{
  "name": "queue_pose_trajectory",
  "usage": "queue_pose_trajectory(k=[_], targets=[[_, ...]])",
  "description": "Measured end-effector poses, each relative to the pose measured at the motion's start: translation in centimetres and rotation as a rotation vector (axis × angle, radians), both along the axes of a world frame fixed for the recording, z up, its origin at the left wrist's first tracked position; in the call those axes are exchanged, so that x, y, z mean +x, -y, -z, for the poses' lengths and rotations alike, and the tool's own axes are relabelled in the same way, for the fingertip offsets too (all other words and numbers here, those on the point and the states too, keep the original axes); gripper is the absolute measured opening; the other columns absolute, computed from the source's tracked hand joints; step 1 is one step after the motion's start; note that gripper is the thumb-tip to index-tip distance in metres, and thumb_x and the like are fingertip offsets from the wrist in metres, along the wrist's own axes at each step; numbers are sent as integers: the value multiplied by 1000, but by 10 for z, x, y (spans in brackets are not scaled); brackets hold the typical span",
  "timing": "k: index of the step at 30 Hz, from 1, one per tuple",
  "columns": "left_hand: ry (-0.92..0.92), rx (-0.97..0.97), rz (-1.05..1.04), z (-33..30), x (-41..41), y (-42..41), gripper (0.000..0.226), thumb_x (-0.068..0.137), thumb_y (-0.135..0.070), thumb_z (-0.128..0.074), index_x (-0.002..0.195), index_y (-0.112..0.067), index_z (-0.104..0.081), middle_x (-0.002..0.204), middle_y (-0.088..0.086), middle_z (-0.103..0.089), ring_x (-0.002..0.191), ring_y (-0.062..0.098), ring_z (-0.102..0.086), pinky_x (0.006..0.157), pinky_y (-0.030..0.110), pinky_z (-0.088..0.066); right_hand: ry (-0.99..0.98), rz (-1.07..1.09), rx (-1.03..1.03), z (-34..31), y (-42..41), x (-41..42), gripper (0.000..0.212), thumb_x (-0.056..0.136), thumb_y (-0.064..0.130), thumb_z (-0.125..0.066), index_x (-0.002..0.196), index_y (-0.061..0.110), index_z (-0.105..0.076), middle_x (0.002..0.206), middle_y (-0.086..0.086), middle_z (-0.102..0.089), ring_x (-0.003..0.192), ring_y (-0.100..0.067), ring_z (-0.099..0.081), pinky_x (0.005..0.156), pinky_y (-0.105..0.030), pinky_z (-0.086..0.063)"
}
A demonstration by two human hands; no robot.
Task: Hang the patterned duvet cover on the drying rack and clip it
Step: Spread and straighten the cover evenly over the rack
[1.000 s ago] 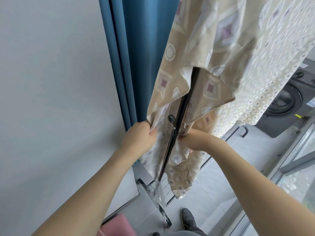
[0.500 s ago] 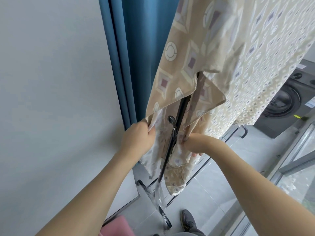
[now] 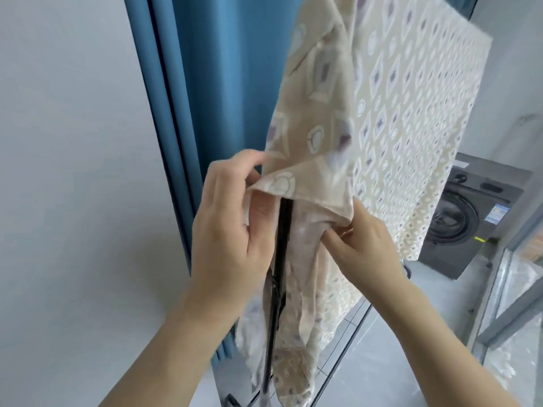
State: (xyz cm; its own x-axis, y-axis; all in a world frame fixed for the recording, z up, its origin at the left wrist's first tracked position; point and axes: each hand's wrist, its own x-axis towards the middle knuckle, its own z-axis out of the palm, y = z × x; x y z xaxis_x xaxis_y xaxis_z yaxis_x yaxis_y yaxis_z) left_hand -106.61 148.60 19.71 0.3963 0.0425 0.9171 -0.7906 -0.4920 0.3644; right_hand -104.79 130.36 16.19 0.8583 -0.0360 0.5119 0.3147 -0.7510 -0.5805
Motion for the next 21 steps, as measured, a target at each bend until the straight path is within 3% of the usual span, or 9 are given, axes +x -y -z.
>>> queue_pose_trajectory(k=[3, 6, 9, 11, 13, 16, 18, 21], targets=[[30, -42, -13, -13, -2, -2, 17, 98, -6, -45, 114, -4, -52, 104, 8, -51, 92, 17, -55, 79, 27, -44, 175, -114, 100, -11, 1, -1, 14, 87, 16, -44, 79, 6, -51, 65, -7, -53, 59, -23, -46, 53, -44, -41], [194, -38, -59, -18, -4, -7, 39, 82, 17, -37, 107, -12, -39, 108, 16, -43, 92, 36, -51, 76, 44, -46, 210, -323, 181, -25, -1, -5, 12, 93, 11, -48, 95, 5, -58, 84, -5, -61, 77, -21, -58, 68, -35, -49], [260, 116, -87, -20, -5, -13, 34, 84, 16, -43, 103, -12, -38, 111, 15, -40, 99, 33, -47, 81, 43, -45, 304, -439, 93, -41, -1, -3, 20, 96, 22, -52, 112, 12, -59, 106, 4, -59, 100, -17, -60, 82, -28, -49], [185, 186, -68, -26, -4, -16, 34, 85, 7, -53, 110, -12, -38, 117, 13, -39, 107, 30, -46, 88, 42, -46, 394, -458, 47, -56, 0, 4, 19, 96, 15, -55, 113, 10, -62, 116, 2, -57, 109, -18, -57, 86, -30, -49], [176, 278, -172, -28, -2, -19, 48, 83, 2, -61, 121, -12, -35, 122, 18, -38, 113, 31, -44, 91, 45, -46, 390, -483, 125, -72, 0, 10, 20, 96, 10, -51, 113, 9, -63, 116, -1, -60, 111, -20, -58, 90, -34, -49], [250, 409, -355, -26, 7, -22, 65, 78, 9, -61, 129, -19, -32, 125, 18, -33, 111, 37, -48, 90, 49, -47, 234, -589, 345, -92, -6, 17, 23, 99, 15, -46, 118, 12, -58, 103, -3, -68, 100, -24, -64, 90, -40, -49], [244, 439, -433, -26, 14, -23, 69, 76, 13, -58, 130, -24, -35, 125, 15, -31, 110, 37, -48, 92, 49, -46, 278, -537, 213, -101, -11, 27, 22, 99, 15, -50, 120, 15, -57, 104, 1, -68, 102, -18, -63, 91, -38, -49], [130, 440, -559, -34, 21, -25, 62, 76, 6, -59, 131, -20, -46, 126, 15, -38, 111, 36, -45, 96, 48, -44, 561, -387, -34, -126, -20, 55, 28, 94, 1, -52, 119, 9, -58, 118, -1, -60, 115, -14, -55, 99, -37, -43]])
